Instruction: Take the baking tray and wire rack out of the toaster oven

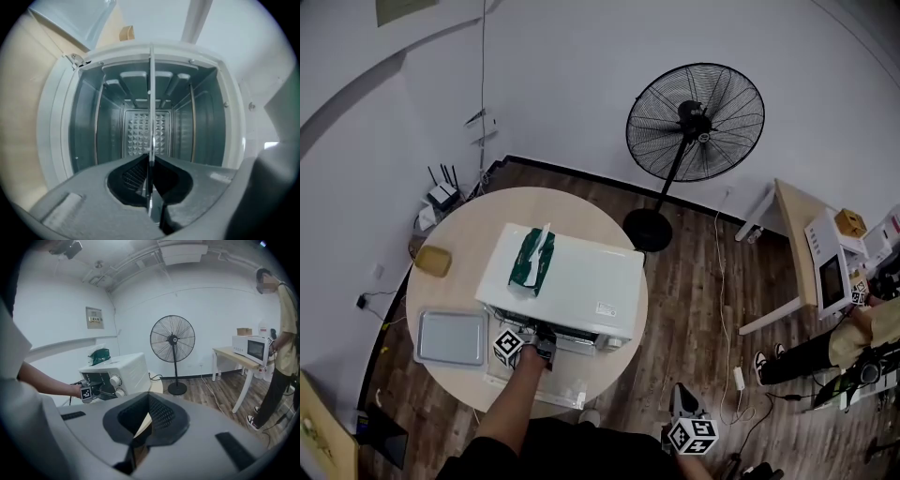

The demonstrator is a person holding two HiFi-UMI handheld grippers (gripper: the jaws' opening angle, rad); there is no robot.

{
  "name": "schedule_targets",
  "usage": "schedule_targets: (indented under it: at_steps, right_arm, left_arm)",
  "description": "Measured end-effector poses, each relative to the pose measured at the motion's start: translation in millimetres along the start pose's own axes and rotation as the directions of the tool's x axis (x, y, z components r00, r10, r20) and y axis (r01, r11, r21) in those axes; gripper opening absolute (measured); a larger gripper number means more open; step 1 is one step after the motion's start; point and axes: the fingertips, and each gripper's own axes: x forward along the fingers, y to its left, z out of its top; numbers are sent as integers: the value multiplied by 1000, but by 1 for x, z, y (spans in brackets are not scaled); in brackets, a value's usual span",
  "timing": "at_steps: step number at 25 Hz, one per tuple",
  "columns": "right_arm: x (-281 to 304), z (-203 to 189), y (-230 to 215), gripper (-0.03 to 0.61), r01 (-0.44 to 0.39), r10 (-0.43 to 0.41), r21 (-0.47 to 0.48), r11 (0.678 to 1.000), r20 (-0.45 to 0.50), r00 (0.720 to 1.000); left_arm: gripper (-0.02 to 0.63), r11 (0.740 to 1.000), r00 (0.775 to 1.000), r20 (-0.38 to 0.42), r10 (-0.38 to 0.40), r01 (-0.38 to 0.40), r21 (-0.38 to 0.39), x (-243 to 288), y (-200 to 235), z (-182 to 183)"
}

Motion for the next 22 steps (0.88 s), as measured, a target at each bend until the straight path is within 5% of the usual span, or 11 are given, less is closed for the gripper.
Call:
schedule_targets:
  at_steps: [4, 22]
  right_arm:
    - [-2, -3, 6, -9, -24, 24, -4, 1000, -5, 1000]
    - [1, -8, 35, -9, -118, 117, -40, 992, -14, 993]
  left_arm:
    - [18, 1000, 1000, -10, 2, -2, 26, -20, -1, -3]
    - [17, 995, 998, 22, -53, 54, -86, -110, -5, -16]
